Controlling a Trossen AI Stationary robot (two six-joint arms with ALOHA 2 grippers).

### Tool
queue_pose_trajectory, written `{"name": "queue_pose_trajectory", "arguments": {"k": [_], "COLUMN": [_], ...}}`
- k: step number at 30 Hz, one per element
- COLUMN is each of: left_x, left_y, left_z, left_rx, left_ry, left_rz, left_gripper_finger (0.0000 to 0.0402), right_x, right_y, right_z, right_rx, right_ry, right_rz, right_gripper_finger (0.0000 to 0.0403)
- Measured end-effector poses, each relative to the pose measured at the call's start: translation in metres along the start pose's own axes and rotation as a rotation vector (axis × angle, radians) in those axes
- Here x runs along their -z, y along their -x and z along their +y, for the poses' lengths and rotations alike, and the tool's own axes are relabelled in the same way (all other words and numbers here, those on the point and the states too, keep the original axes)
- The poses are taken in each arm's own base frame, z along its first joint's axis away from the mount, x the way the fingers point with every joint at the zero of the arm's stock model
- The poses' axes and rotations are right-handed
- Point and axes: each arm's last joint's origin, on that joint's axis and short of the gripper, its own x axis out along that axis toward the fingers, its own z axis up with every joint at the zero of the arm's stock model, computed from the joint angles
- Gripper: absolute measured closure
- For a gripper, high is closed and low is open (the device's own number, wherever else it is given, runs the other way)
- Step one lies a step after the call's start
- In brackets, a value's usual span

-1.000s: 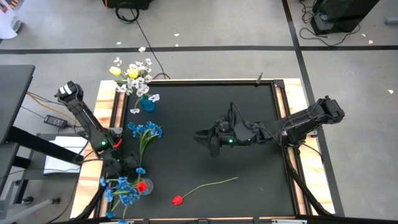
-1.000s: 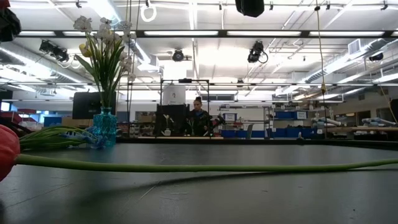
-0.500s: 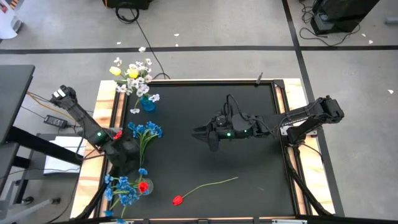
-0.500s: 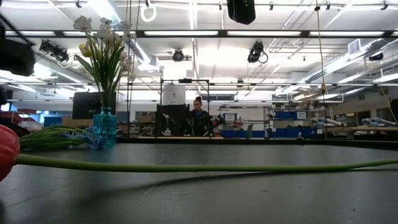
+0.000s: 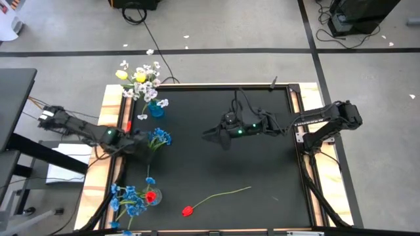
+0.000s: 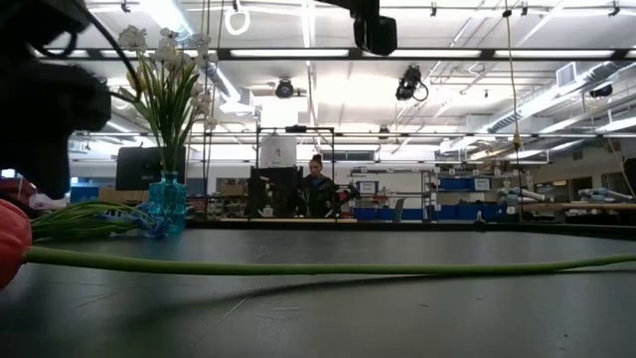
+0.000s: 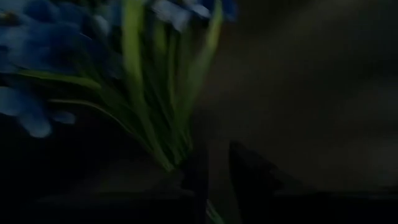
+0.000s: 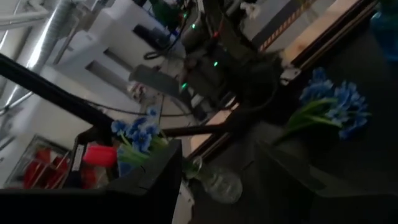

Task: Sort flowers into vase by color
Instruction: Put the blue flowers into the transparent vase

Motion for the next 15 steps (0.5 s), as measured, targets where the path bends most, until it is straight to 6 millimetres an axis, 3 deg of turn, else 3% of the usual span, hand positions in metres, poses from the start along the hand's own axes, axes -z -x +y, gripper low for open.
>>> {"name": "queue_pose_trajectory", "arguments": {"k": [8, 15], "left_x": [-0.004, -0.002], "left_y": [-0.015, -0.025], "left_z": [0.000, -0.001], "left_rx": [-0.106, -0.191], "left_ry": [0.125, 0.237], "left_rz": [0.127, 0.182], "left_gripper_finger": [0.0372, 0.0374], "right_x": [-0.011, -0.013], "right_y": [0.004, 0.008], "right_z": [-0.021, -0.038], "right_rx": [-0.021, 0.025], "right_ry": [0.024, 0.098], "right_rz": [0.154, 0.250], "right_gripper_finger": [0.0197, 0.0197]}}
